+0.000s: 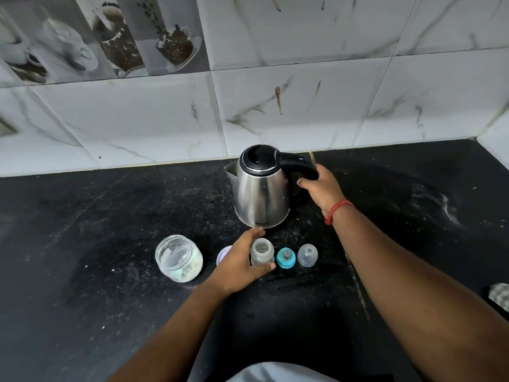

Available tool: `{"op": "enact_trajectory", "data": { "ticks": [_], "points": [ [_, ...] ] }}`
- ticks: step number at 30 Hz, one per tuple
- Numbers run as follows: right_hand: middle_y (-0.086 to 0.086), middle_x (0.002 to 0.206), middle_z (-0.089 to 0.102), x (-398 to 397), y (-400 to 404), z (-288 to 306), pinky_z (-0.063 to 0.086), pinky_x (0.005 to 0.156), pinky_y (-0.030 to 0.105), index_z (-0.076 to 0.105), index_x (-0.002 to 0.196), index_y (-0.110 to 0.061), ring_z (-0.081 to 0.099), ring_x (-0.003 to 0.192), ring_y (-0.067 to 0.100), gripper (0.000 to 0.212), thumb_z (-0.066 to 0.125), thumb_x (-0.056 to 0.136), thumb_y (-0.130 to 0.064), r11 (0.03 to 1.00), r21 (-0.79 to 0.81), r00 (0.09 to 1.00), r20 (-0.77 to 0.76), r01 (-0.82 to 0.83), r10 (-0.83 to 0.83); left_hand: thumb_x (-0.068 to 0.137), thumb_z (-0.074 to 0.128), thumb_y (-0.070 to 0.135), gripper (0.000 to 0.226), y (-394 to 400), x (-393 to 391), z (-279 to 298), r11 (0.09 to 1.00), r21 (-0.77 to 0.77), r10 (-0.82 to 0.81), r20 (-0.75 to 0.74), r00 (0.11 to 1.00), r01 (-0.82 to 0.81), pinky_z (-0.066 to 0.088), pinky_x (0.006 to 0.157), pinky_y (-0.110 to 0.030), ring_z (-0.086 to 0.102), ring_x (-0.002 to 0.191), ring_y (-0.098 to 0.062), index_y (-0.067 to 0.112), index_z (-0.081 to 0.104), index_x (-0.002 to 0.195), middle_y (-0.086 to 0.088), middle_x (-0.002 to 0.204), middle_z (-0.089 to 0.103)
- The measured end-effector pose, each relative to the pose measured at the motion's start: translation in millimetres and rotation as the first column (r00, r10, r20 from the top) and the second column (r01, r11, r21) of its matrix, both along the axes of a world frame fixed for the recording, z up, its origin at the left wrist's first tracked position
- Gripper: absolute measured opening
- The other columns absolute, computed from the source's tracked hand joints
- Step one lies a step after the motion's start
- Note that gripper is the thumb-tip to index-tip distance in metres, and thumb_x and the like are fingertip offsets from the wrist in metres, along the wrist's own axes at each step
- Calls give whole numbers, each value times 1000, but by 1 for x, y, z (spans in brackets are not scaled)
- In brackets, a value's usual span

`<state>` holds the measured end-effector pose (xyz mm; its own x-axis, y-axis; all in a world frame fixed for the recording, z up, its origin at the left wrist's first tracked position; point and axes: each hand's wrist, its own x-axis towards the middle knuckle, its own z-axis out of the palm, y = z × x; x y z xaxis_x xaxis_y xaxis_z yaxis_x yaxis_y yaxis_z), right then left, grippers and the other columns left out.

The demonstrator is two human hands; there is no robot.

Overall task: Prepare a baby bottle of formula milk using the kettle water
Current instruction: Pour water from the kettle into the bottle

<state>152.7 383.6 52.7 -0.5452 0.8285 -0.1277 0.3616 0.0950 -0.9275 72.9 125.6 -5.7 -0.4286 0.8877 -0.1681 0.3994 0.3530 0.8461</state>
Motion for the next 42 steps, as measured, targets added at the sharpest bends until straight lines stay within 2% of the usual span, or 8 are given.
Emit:
{"op": "enact_trajectory", "data": {
  "ticks": [3,7,11,15,20,26,35,42],
  "points": [
    [3,97,73,-5,6,-5,54,98,46,70,102,-20,69,96,23,27,72,77,-8,998,-59,999,-33,-1,-1,85,83,24,61,3,4,-3,1000,7,22,12,1000,-22,40,93,-6,59,114,5,25,52,137,13,123,65],
    [2,85,72,-8,-3,-4,54,89,45,74,91,-21,67,88,24,40,68,58,2,979,-203,981,-185,23,-61,87,81,21,45,0,8,-3,998,33,53,42,998,-54,45,90,-10,64,105,-2,29,58,125,9,111,70],
    [3,78,68,-10,-19,-1,51,76,36,73,85,-21,63,79,22,43,62,60,13,961,-252,948,-262,114,-181,85,80,31,42,-6,1,7,991,74,109,49,993,-113,48,95,-20,64,109,-2,39,60,120,16,112,70],
    [3,76,66,-5,-29,14,50,70,30,72,81,-20,61,77,21,45,58,63,19,957,-236,922,-308,166,-236,85,83,17,41,-14,-4,24,964,177,194,56,979,-201,49,93,-16,65,107,-2,37,63,116,19,111,70],
    [-7,66,67,8,-39,52,50,67,27,72,79,-19,61,70,16,46,55,64,22,955,-235,884,-387,182,-264,84,85,15,46,-26,-9,44,917,301,259,54,964,-263,52,98,-29,67,111,-9,37,64,119,16,116,70],
    [-3,61,57,24,-54,102,46,63,29,67,74,-17,54,67,21,40,56,62,20,959,-198,858,-436,202,-270,73,80,50,57,-31,-27,79,842,372,416,14,909,-391,53,104,-46,66,115,-14,37,61,125,8,121,68],
    [7,73,51,48,-90,152,40,61,28,62,95,10,48,68,19,37,54,61,20,976,-108,858,-466,188,-217,88,80,31,39,-35,-37,126,860,361,416,-86,905,-361,56,93,-36,65,105,-5,37,57,119,16,112,68],
    [6,60,42,61,-107,166,32,56,33,54,70,-4,40,58,19,20,52,57,11,974,107,917,-371,201,-149,87,80,24,35,-50,-28,137,865,388,391,-122,912,-318,51,87,-28,64,101,1,36,59,113,17,108,69]
  ]
}}
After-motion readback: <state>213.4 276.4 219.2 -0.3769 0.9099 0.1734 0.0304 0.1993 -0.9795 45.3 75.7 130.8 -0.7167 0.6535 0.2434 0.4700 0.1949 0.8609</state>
